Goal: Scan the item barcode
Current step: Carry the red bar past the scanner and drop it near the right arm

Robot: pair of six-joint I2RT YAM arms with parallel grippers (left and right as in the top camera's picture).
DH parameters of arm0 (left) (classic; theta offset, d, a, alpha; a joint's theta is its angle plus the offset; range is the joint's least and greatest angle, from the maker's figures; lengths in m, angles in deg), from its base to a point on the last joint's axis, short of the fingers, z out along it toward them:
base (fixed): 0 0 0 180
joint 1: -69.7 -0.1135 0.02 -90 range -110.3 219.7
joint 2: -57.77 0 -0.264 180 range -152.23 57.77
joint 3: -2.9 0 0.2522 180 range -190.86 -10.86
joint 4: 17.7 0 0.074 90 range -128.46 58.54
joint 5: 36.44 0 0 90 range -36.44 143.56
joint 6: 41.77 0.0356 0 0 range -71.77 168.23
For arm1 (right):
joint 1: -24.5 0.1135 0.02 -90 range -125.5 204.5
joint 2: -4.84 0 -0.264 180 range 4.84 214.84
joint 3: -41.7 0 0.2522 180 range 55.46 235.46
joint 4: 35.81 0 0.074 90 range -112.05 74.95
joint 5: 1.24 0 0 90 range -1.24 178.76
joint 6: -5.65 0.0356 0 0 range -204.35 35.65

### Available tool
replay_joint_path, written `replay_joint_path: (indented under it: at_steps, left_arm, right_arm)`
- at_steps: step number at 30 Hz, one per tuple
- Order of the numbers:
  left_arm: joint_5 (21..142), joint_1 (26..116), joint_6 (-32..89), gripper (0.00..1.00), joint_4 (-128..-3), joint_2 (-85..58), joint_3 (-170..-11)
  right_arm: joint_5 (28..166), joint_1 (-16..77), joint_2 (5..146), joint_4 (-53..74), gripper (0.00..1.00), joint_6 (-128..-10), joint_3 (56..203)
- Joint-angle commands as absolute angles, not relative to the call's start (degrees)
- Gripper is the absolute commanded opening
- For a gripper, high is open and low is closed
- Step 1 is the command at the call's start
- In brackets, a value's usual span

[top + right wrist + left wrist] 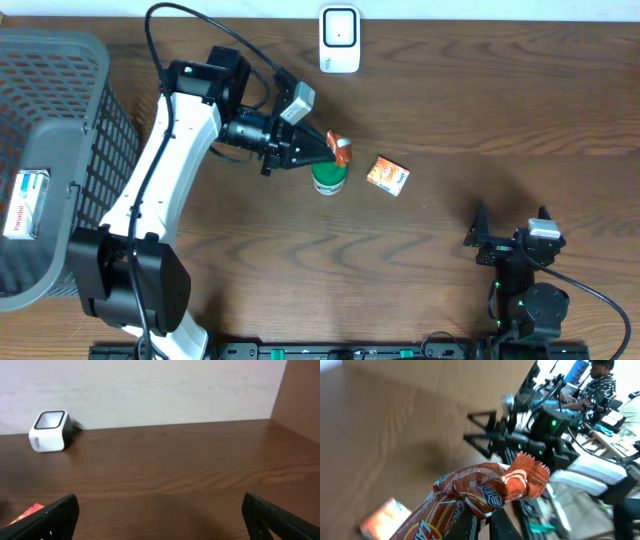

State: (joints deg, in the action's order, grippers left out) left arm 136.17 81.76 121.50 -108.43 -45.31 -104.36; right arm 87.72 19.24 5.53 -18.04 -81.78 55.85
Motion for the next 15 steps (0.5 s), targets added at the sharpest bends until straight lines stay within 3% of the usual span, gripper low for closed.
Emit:
replay_joint_path:
  at_steps: [1,15]
  left_arm:
    - [143.5,81.6,125.8,0.07,-104.9,-44.9,-104.1]
    - [143.6,86.0,125.8,0.07,-89.5,-45.0,-104.1]
  right_arm:
    - [87.8,18.9,5.2,-17.9,0.99,-81.2,55.8]
    - [87.8,18.9,5.2,-17.9,0.99,-81.2,55.8]
